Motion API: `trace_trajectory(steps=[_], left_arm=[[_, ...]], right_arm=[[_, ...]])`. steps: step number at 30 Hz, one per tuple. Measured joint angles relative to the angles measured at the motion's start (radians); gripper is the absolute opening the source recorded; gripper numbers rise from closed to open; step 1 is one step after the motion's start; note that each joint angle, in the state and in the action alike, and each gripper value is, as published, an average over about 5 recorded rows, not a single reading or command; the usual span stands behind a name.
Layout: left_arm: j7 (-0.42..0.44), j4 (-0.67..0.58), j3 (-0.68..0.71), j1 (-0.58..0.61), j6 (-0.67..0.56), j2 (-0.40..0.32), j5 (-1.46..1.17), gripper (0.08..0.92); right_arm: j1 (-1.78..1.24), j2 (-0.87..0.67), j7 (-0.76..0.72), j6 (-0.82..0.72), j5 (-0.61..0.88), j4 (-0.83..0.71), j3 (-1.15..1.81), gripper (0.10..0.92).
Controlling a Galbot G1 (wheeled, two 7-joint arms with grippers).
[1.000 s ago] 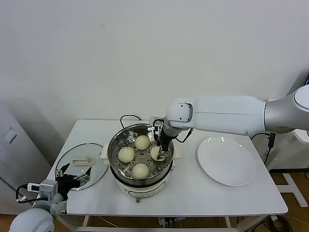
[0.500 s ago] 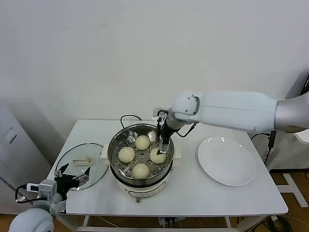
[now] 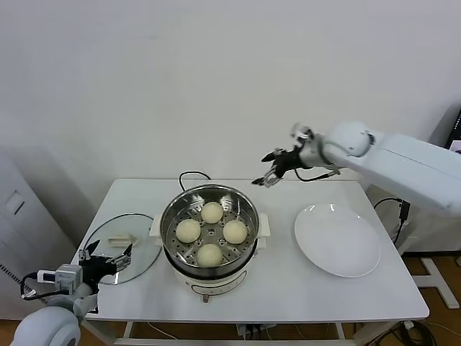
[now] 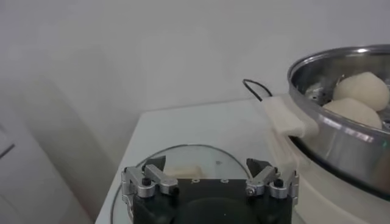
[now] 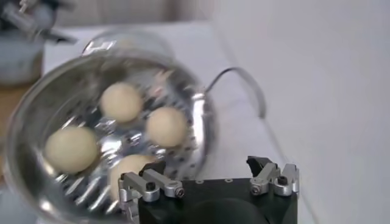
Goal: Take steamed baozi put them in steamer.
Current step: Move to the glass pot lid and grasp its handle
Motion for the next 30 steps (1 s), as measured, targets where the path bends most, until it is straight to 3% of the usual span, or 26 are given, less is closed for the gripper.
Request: trace_trajectory(steps=[8, 18, 30], left_arm=[[0.011, 0.017, 0.000, -0.006, -0.012, -0.007, 0.022, 0.823], [0.046, 0.045, 0.002, 0.003, -0.051, 0.006, 0.115, 0.823], [0.129, 0.152, 0.013, 0.031, -0.206, 0.003, 0.525, 0.823]], right_arm=[[-0.411, -0.049, 0.127, 0.171, -0.024, -0.004, 0.476, 0.823], [-0.916, 0.046, 0.192, 0.308, -0.160, 0.013, 1.054, 0.823], [-1.302, 0.213, 0.198, 0.371, -0.360, 0.023, 1.517, 0.823]])
